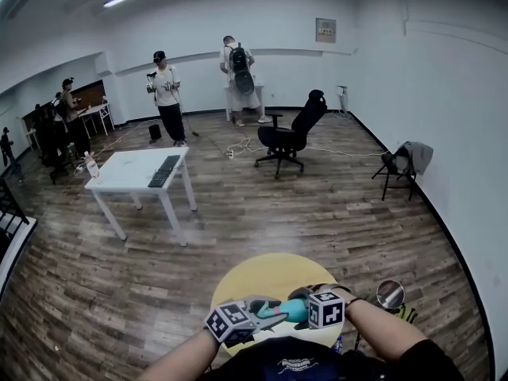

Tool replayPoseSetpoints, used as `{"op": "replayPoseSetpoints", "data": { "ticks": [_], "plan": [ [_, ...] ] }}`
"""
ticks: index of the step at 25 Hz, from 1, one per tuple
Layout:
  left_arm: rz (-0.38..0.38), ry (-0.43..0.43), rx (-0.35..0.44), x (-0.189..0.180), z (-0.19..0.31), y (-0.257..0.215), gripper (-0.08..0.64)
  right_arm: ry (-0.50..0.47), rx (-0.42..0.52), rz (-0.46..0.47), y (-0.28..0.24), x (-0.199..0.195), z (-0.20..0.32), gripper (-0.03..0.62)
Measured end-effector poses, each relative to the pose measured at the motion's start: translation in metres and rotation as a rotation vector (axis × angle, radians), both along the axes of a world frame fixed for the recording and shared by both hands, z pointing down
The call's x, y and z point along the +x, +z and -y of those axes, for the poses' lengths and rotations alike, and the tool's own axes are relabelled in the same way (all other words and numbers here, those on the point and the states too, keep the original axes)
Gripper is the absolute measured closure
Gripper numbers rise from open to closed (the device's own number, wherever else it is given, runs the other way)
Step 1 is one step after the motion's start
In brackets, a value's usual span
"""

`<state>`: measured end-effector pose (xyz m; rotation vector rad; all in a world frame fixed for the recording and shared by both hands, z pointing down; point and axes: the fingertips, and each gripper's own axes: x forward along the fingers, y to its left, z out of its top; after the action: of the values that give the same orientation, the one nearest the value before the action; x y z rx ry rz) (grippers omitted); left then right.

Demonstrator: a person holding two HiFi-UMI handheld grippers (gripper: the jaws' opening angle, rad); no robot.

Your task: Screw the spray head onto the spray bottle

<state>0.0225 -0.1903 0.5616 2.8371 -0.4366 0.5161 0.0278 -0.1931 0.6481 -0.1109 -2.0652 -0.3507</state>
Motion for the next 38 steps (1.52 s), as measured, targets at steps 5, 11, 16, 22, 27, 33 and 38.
{"op": "replayPoseSetpoints", "data": {
  "ticks": [5, 11, 16, 22, 27, 33, 38],
  "plan": [
    [-0.347, -0.213, -0.228, -0.047, 0.031, -0.026, 0.189, 0.126, -0.049, 0.098, -0.001, 0.016, 0.015, 0.178],
    [-0.398, -0.236, -0.304, -0.081, 0.034, -0.024, 0.141, 0.157, -0.032, 0.074, 0.001, 0.029, 0.018, 0.178],
    [0.042, 0.044, -0.095, -0.001, -0.003, 0.01, 0.23, 0.022, 0.069, -0.023, -0.002, 0.0, 0.011, 0.179],
    [0.287, 0.143, 0.066, 0.002, -0.018, 0.029, 0.316, 0.014, -0.032, -0.019, 0.008, 0.006, -0.005, 0.179],
    [0.101, 0.031, 0.023, -0.009, -0.004, 0.01, 0.319, 0.043, -0.024, 0.026, -0.002, 0.0, 0.004, 0.181],
    [-0.399, -0.182, -0.276, -0.069, 0.026, -0.037, 0.14, 0.141, -0.022, 0.05, 0.005, 0.026, 0.008, 0.179],
    [-0.213, -0.074, -0.268, -0.027, 0.007, -0.013, 0.135, 0.098, 0.021, 0.055, -0.007, 0.008, 0.006, 0.179]
  ]
}}
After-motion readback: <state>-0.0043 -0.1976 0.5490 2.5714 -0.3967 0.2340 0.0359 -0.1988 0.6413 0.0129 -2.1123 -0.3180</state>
